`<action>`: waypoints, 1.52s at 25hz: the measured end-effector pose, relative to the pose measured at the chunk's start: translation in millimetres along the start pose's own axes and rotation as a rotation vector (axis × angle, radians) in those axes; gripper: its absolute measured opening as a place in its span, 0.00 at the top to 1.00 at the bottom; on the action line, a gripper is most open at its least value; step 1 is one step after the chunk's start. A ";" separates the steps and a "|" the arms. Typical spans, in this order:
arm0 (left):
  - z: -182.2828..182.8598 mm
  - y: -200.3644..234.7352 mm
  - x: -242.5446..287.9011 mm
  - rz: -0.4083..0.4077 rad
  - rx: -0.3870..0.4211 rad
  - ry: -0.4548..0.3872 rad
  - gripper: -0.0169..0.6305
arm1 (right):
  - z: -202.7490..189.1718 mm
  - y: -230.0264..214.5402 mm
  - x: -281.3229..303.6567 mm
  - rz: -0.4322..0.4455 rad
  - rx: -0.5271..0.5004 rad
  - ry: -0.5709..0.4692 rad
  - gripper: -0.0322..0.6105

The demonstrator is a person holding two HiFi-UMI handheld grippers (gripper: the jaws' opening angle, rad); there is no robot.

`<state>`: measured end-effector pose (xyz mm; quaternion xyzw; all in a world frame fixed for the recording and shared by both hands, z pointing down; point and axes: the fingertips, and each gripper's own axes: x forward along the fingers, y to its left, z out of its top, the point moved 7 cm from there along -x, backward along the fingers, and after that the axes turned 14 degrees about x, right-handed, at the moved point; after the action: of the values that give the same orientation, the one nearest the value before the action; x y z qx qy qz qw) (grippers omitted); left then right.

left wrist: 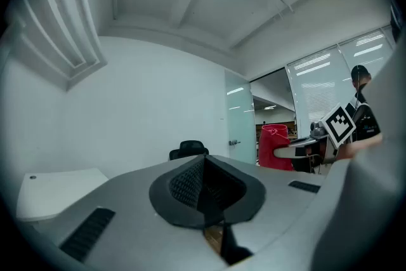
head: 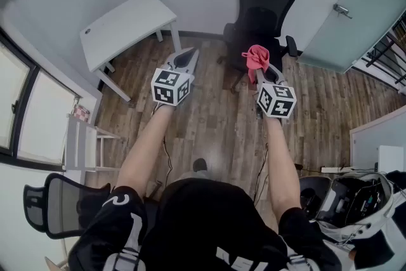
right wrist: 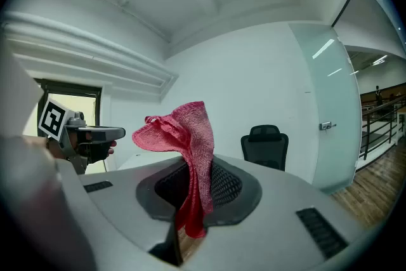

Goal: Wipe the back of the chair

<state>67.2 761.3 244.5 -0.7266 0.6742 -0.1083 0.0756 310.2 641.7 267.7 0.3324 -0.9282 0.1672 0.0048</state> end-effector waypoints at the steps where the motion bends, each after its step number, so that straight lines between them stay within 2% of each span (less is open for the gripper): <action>1: -3.3 6.6 5.9 -0.008 0.000 0.003 0.93 | -0.8 0.5 9.8 -0.001 0.002 0.003 0.84; 8: -25.1 56.8 40.5 -0.039 -0.017 0.017 0.93 | 6.9 10.3 68.3 -0.009 0.012 -0.010 0.84; 20: -52.9 122.3 106.2 -0.051 -0.051 -0.001 0.93 | 15.0 -6.0 167.6 -0.028 -0.011 0.008 0.84; 25: -64.1 153.9 174.6 -0.075 -0.045 -0.009 0.93 | 24.0 -42.9 233.3 -0.042 -0.024 0.010 0.84; 30: -67.7 203.7 261.0 -0.105 -0.042 -0.020 0.93 | 48.4 -77.5 314.9 -0.065 -0.004 -0.010 0.84; 38: -71.1 259.2 381.7 -0.154 -0.043 -0.025 0.93 | 87.1 -130.0 426.1 -0.095 0.017 -0.026 0.84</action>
<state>-175.2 363.1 267.9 -0.7792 0.6173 -0.0901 0.0600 67.6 258.1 276.6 0.3781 -0.9100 0.1703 -0.0022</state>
